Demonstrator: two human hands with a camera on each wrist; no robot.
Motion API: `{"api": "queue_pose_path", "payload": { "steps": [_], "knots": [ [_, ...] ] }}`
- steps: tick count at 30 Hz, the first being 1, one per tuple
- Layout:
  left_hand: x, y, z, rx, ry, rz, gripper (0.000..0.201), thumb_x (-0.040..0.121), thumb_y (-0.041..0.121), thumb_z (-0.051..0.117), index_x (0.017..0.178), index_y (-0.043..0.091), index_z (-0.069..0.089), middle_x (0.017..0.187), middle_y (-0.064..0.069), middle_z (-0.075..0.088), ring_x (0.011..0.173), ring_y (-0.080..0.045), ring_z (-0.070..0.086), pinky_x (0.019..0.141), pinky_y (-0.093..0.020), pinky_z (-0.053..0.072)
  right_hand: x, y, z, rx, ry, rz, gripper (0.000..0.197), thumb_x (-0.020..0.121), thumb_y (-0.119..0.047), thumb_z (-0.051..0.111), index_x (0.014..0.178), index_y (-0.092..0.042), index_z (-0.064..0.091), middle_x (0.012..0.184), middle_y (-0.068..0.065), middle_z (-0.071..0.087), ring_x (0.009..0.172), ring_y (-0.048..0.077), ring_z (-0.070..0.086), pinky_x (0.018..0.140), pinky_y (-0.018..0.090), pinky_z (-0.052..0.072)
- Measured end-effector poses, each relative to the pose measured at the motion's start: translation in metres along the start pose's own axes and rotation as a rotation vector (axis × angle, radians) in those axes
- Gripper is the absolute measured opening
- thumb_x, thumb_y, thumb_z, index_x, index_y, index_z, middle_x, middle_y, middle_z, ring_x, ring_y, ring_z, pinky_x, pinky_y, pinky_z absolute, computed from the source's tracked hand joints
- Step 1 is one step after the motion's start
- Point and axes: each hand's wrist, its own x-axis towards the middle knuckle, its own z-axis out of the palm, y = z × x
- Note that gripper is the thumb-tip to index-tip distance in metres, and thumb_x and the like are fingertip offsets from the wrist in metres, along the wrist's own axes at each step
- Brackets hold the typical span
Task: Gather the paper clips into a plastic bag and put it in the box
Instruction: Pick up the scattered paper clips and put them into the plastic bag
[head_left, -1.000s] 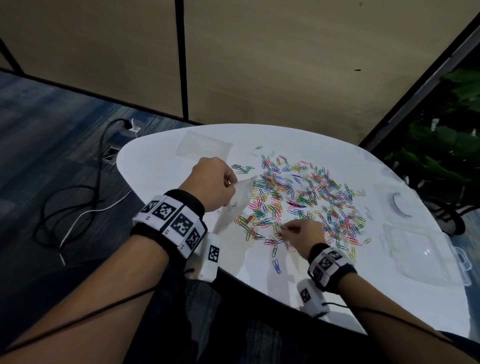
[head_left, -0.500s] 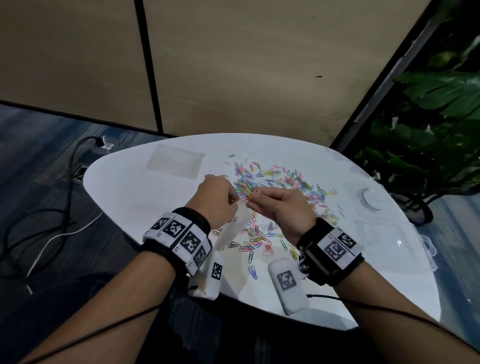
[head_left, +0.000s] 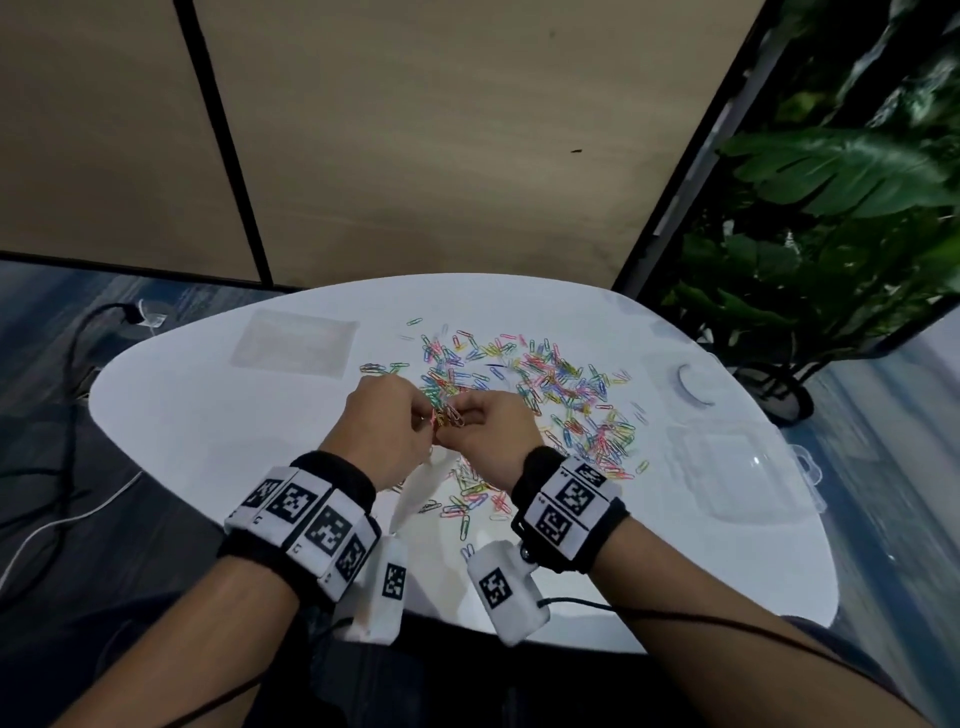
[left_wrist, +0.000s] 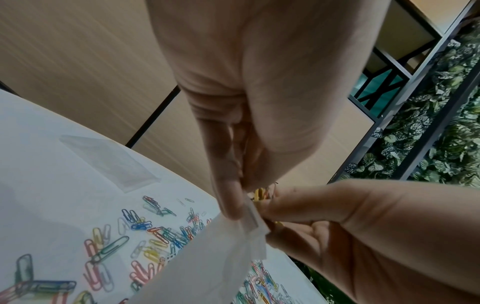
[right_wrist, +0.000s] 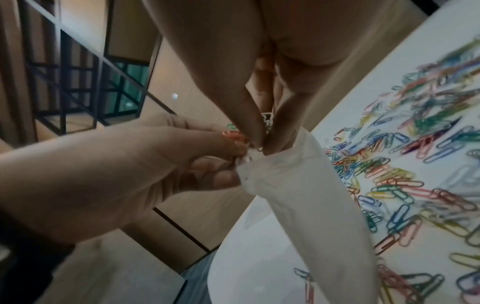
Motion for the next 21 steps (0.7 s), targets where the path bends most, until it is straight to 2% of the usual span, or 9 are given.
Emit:
{"api": "queue_pose_path", "payload": {
  "steps": [4,7,9,14,17,19,21],
  "knots": [
    [-0.002,0.002,0.001,-0.035,0.019,-0.004,0.023,0.086,0.005,0.061,0.088,0.013,0.083,0.076,-0.008,0.077,0.078,-0.025,0.074,0.079,-0.034,0.062,0.001,0.001,0.005,-0.142,0.042,-0.054,0.021,0.073,-0.009,0.073,0.069,-0.025,0.059,0.077,0.008,0.071,0.069,0.025,0.065,0.069,0.036,0.057],
    [-0.001,0.002,0.001,-0.058,0.044,-0.014,0.021,0.086,0.003,0.06,0.087,0.006,0.081,0.075,-0.014,0.077,0.079,-0.031,0.075,0.081,-0.039,0.062,0.001,0.001,0.009,-0.207,0.047,-0.103,0.015,0.076,-0.007,0.07,0.073,-0.02,0.063,0.078,0.009,0.072,0.074,0.025,0.069,0.071,0.035,0.058],
    [-0.001,0.001,0.0,-0.068,0.057,-0.03,0.021,0.086,0.003,0.061,0.088,0.006,0.081,0.075,-0.015,0.077,0.08,-0.031,0.075,0.082,-0.041,0.062,0.001,0.0,0.01,-0.242,0.043,-0.127,0.006,0.076,-0.008,0.069,0.078,-0.014,0.07,0.078,0.009,0.072,0.075,0.025,0.069,0.073,0.036,0.059],
    [-0.003,0.002,-0.002,-0.102,0.079,-0.042,0.022,0.085,0.002,0.062,0.092,0.007,0.082,0.077,-0.012,0.078,0.081,-0.028,0.075,0.086,-0.04,0.062,0.003,-0.004,0.009,-0.416,-0.027,-0.198,0.018,0.078,-0.005,0.067,0.09,-0.013,0.079,0.088,0.007,0.074,0.082,0.022,0.068,0.079,0.031,0.056],
    [-0.004,0.002,-0.003,-0.1,0.08,-0.034,0.023,0.086,0.003,0.063,0.095,0.009,0.083,0.082,-0.011,0.078,0.081,-0.027,0.075,0.086,-0.038,0.062,0.004,-0.005,0.011,-0.456,-0.057,-0.219,0.02,0.079,-0.002,0.066,0.088,-0.013,0.079,0.083,0.005,0.074,0.077,0.02,0.067,0.074,0.028,0.055],
    [-0.004,0.002,-0.004,-0.102,0.084,-0.039,0.023,0.087,0.003,0.063,0.098,0.008,0.082,0.087,-0.011,0.079,0.083,-0.027,0.076,0.088,-0.038,0.061,0.005,-0.005,0.011,-0.499,-0.057,-0.227,0.018,0.08,-0.004,0.065,0.086,-0.014,0.079,0.074,0.0,0.069,0.071,0.017,0.061,0.069,0.022,0.047],
    [-0.004,0.001,-0.006,-0.109,0.087,-0.036,0.023,0.087,0.001,0.061,0.096,0.007,0.082,0.085,-0.012,0.079,0.08,-0.028,0.076,0.084,-0.039,0.062,0.006,-0.006,0.009,-0.517,-0.051,-0.255,0.021,0.082,-0.004,0.062,0.087,-0.014,0.079,0.078,0.0,0.071,0.072,0.013,0.058,0.071,0.019,0.044]
  ]
}}
